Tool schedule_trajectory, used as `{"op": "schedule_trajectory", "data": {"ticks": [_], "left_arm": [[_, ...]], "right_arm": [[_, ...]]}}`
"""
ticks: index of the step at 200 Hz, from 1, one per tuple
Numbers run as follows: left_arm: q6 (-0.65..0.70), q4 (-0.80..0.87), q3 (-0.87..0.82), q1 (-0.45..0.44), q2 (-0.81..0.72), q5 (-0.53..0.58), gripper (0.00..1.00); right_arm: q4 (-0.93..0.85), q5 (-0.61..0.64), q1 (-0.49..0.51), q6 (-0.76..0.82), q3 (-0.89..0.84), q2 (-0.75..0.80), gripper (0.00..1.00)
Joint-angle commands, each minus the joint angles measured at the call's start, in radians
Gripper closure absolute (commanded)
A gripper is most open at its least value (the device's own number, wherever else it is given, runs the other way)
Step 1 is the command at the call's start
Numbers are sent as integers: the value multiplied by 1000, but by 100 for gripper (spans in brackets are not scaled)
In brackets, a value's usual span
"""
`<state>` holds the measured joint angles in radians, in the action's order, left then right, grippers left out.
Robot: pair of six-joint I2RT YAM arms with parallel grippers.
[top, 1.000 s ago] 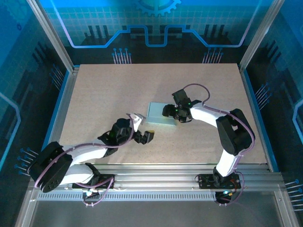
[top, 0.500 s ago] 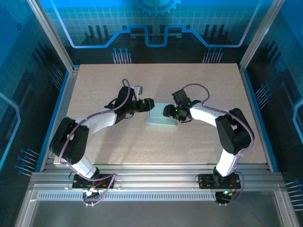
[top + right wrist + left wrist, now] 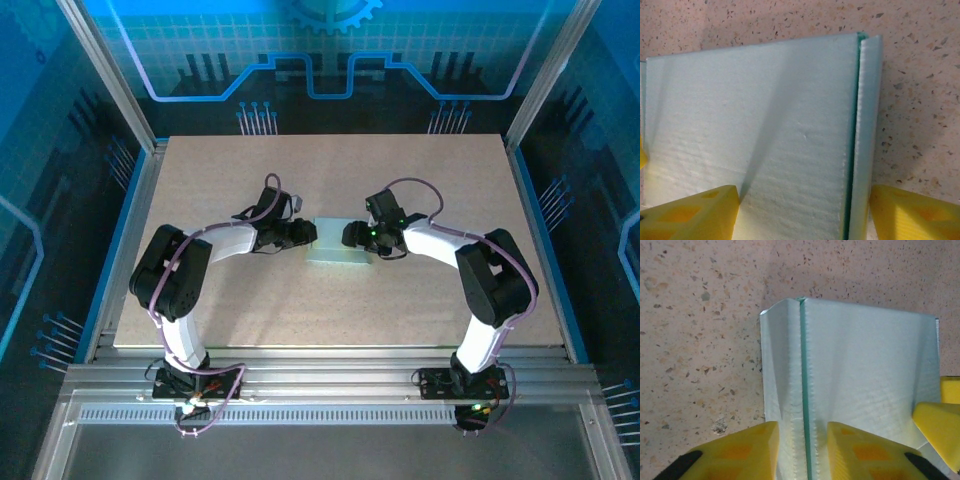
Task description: Fold the paper box
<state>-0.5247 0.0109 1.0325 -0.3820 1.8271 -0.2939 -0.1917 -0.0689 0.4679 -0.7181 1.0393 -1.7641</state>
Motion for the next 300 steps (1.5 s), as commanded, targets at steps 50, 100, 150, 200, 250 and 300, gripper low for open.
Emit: {"op": "schedule_trajectory", "data": {"ticks": [50, 100, 150, 200, 250, 300], "left_arm": [[-52, -10, -13, 17, 28, -22, 79], [-75, -50, -60, 43, 20, -42, 82], [-107, -161, -135, 84, 24, -128, 83], [-97, -163, -149, 97, 17, -139, 82], [-90, -165, -135, 97, 38, -153, 82], [-78, -157, -132, 97, 34, -152, 82]], "right_arm": [[111, -61, -65, -37, -183, 202, 21], [218, -129, -115, -81, -304, 270, 21], [377, -267, -147, -156, -305, 193, 20], [522, -387, -155, -250, -253, 74, 20], [572, -471, -152, -258, -185, -9, 24], [575, -526, -151, -270, -122, -55, 28]]}}
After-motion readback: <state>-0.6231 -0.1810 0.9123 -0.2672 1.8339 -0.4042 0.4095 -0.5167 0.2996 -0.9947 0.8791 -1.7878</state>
